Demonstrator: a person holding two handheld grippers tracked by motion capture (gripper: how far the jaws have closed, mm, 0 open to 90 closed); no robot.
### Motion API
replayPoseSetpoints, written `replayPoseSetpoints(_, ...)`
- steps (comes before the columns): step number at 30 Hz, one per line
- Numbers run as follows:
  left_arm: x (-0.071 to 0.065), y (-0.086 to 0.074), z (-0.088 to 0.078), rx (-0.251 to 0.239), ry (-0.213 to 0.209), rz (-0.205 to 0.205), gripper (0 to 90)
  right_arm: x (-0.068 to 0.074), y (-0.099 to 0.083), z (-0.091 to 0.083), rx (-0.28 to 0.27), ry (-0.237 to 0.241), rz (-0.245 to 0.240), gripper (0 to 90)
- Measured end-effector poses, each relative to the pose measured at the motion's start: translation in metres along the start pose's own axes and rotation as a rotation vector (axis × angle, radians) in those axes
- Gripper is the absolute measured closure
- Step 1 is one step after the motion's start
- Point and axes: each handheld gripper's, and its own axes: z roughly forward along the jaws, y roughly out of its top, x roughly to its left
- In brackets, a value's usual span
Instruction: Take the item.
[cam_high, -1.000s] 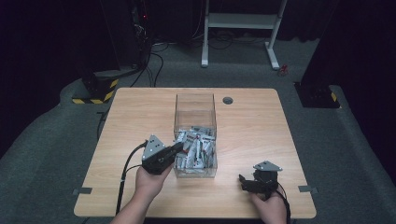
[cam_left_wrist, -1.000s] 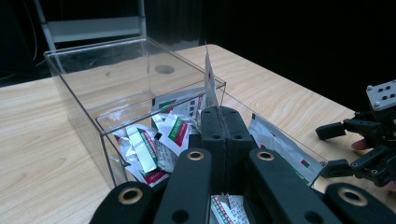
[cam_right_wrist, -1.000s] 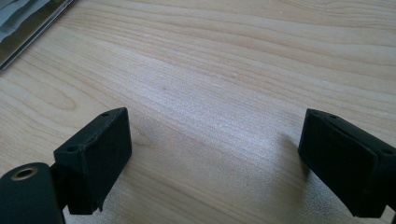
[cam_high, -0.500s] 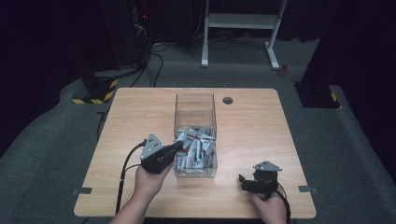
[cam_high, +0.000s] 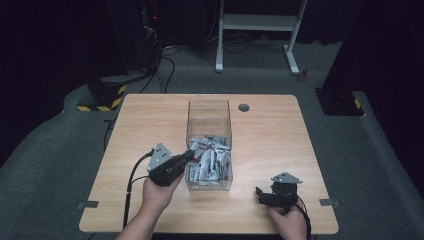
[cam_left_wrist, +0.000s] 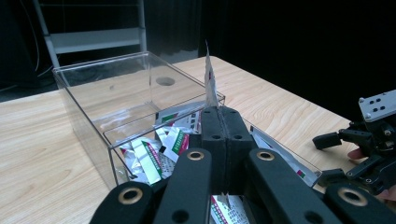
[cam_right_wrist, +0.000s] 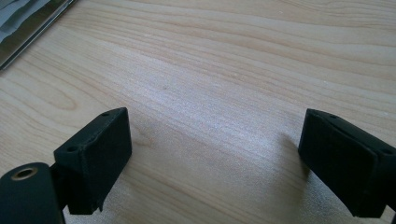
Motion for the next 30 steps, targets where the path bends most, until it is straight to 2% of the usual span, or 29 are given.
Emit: replayPoseSetpoints(30, 0.014, 0.003, -0.018, -0.026, 0.043, -0.009, 89.6, 0.000, 0.000, 0.000, 0.001, 0.000, 0.002, 9.2)
